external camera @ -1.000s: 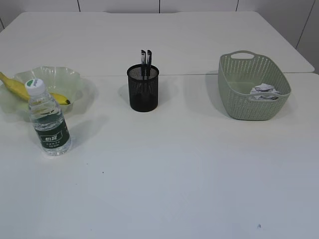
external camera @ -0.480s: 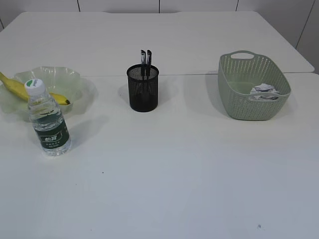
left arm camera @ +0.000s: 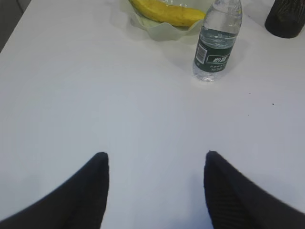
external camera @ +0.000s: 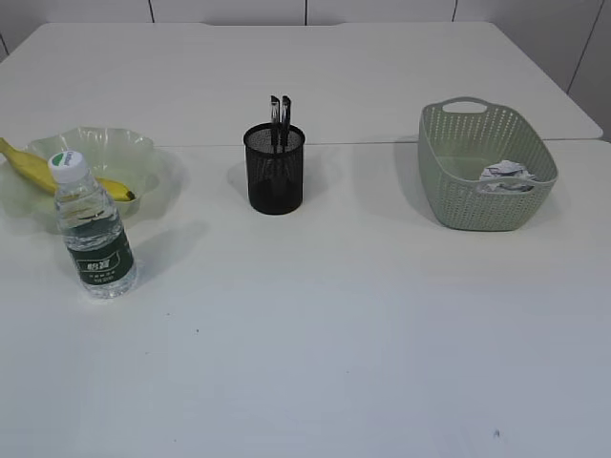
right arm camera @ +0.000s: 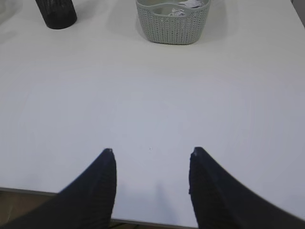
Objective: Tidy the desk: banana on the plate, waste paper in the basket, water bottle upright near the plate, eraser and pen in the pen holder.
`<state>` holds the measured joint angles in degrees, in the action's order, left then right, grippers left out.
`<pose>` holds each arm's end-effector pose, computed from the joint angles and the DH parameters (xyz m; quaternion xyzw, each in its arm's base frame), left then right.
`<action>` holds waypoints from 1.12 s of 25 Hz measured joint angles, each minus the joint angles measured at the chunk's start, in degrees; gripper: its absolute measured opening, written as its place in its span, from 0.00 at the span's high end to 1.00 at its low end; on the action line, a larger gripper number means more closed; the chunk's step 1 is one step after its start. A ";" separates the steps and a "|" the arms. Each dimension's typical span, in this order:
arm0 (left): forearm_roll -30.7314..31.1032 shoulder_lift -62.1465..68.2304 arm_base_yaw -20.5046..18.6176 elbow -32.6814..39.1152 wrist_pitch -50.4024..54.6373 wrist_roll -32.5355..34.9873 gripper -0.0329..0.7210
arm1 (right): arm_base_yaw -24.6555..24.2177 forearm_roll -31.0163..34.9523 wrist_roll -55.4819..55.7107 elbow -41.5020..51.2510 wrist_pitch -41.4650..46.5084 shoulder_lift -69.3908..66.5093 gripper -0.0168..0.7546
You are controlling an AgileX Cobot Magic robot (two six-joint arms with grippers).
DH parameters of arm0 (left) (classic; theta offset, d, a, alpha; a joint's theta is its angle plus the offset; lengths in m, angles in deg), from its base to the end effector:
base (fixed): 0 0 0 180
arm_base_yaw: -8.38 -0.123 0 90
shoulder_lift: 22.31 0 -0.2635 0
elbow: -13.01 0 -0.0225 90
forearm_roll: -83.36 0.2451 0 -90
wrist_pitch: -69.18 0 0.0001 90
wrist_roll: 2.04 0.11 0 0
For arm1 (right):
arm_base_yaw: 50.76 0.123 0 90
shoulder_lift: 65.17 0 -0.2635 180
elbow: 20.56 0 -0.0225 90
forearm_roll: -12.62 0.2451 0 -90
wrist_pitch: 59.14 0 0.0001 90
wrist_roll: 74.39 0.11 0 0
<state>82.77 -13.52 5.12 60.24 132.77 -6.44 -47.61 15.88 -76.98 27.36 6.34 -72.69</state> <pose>0.0259 0.0005 0.2645 -0.0574 0.8624 -0.0101 0.5029 0.0217 0.0069 0.2586 -0.0460 0.8684 0.0307 0.4927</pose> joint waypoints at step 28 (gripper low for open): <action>0.58 0.00 0.35 0.12 -0.11 0.32 0.37 | 0.00 -0.91 -1.42 0.00 -0.09 0.02 0.49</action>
<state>83.36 -13.52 5.46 60.37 132.66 -6.12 -47.61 14.97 -78.40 27.36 6.25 -72.67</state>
